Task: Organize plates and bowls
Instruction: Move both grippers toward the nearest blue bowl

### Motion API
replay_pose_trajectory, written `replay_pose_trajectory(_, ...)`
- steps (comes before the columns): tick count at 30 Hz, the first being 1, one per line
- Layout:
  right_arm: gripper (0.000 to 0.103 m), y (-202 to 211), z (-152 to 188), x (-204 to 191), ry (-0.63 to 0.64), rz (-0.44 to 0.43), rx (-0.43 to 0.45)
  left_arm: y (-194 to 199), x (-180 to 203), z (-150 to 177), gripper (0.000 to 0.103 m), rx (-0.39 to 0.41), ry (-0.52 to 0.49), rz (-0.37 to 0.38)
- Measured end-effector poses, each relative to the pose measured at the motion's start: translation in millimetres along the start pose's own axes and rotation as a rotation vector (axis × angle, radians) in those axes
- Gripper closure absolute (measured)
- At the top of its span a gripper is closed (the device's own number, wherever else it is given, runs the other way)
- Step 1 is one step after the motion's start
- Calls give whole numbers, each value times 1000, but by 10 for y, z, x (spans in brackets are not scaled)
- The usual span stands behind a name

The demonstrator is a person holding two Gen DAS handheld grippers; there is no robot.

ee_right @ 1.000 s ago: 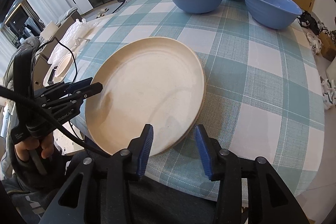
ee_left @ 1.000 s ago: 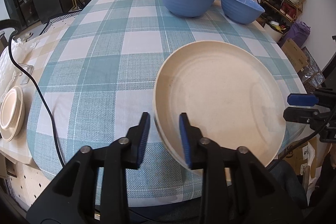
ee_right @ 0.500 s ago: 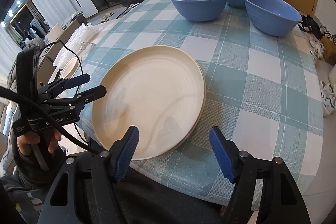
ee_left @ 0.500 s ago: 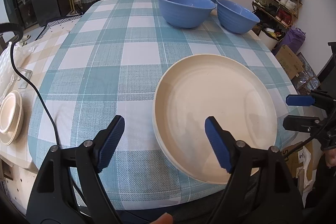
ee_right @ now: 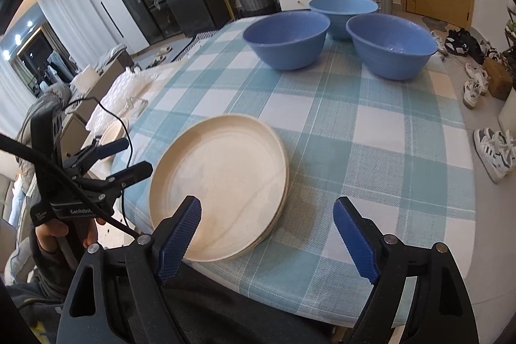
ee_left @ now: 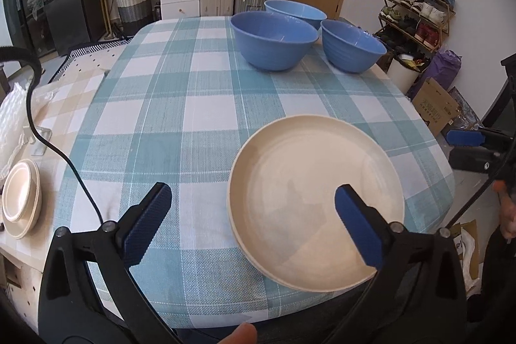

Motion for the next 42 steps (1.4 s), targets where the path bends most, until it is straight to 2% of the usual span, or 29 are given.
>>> replay_pose_trajectory(13, 17, 548, -246, 270, -67, 2, 140, 279, -108, -483, 2, 65, -5, -43)
replay_pose_trajectory(21, 17, 1003, -420, 397, -117, -14, 280, 492, -146, -776, 2, 123, -8, -59)
replay_pose_trajectory(31, 17, 1634, -678, 499, -116, 35, 415, 834, -160, -1210, 2, 198, -5, -82)
replay_pose_trajectory(38, 17, 2193, -814, 616, -135, 46, 552, 1088, -269, -1546, 2, 245, 37, -79)
replay_pose_trajectory(42, 10, 2339, -877, 678, -135, 75, 587, 1073, -304, -1679, 2, 244, 44, -78)
Point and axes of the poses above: each gripper's, at about its wrist camera, not at the fingertips, and y roughly against the way its jaws point, x to its right, z to its underside, the point moved 3 cm from there along -y, roughly the way its jaws point, and after that the axes turned 7 degrees about -z, right-handed, at the moved point
